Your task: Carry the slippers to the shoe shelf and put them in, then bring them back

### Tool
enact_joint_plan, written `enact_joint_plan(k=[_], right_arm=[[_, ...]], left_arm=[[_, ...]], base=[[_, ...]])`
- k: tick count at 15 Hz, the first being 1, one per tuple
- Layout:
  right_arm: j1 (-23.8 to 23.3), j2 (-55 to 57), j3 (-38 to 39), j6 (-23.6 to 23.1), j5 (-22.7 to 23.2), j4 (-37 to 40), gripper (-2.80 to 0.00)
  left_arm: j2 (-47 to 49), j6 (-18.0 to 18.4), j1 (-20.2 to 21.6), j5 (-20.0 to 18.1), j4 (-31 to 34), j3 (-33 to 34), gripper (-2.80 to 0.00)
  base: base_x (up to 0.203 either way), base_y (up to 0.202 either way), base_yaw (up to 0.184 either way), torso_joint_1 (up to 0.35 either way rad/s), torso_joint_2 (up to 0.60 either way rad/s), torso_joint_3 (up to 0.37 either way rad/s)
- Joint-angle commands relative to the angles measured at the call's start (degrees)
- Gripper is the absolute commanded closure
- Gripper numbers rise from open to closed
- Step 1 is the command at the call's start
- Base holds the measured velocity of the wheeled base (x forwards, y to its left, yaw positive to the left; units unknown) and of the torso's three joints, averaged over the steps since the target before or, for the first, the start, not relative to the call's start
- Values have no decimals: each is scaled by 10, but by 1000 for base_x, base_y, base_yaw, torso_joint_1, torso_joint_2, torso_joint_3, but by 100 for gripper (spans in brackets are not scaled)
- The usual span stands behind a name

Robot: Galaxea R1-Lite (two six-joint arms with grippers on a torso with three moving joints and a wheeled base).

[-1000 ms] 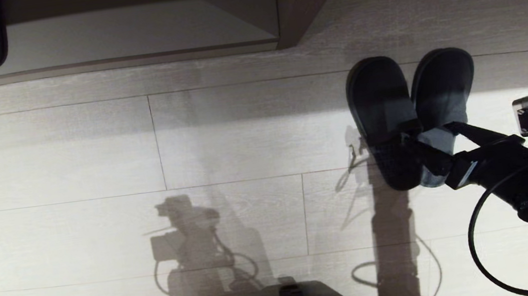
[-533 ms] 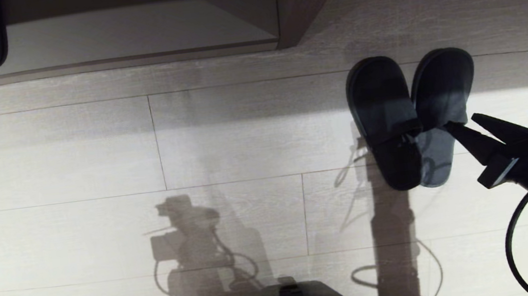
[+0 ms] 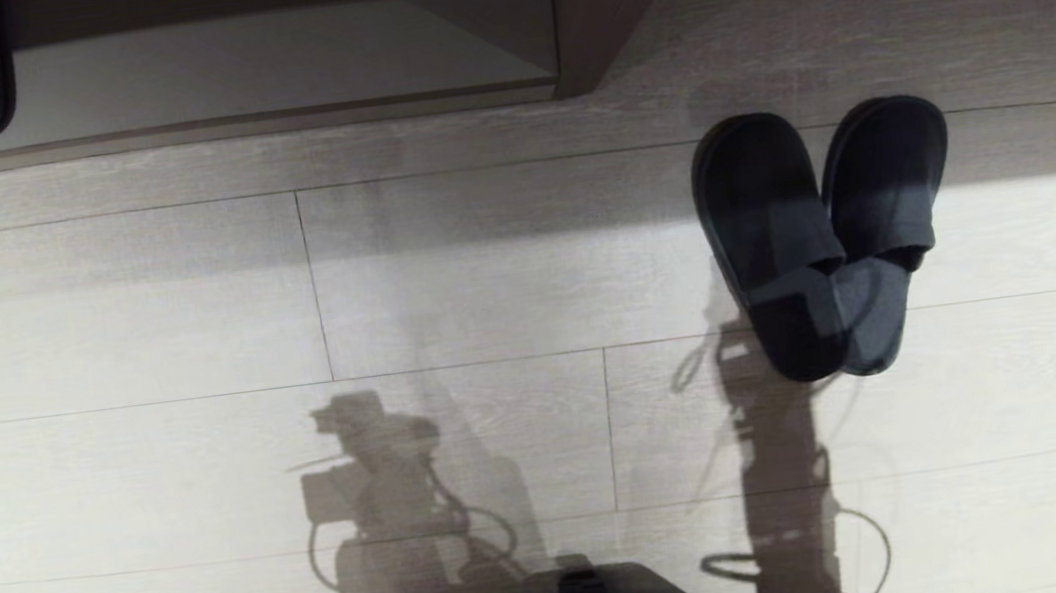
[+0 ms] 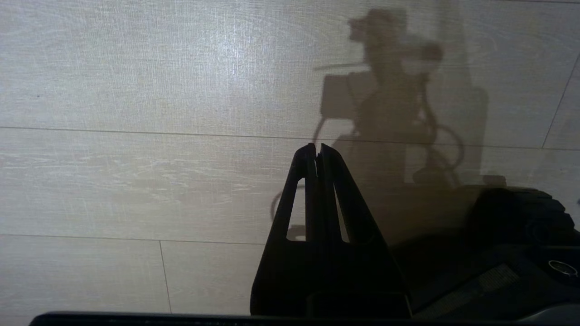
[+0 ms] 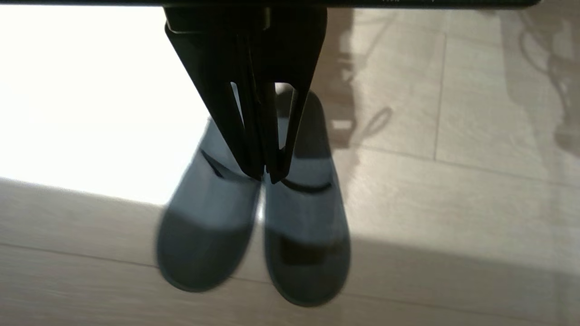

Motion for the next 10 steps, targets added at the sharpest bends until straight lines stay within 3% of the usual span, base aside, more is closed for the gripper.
enact_joint_plan(k=[1, 5, 7, 10], right_arm=[[-23, -138, 2, -1, 2, 91, 0], [-94, -274, 26, 2, 12, 261, 0], [-89, -315, 53, 2, 23, 271, 0], [-75, -370, 93, -2, 23, 353, 0]], left_arm=[[-1, -1, 0, 1, 0, 0, 0], [0, -1, 0, 0, 0, 0, 0], [0, -1, 0, 0, 0, 0, 0], [0, -1, 0, 1, 0, 0, 0]], base=[[0, 0, 0, 0, 0, 0], [0, 0, 0, 0, 0, 0], [0, 0, 0, 0, 0, 0], [0, 0, 0, 0, 0, 0]])
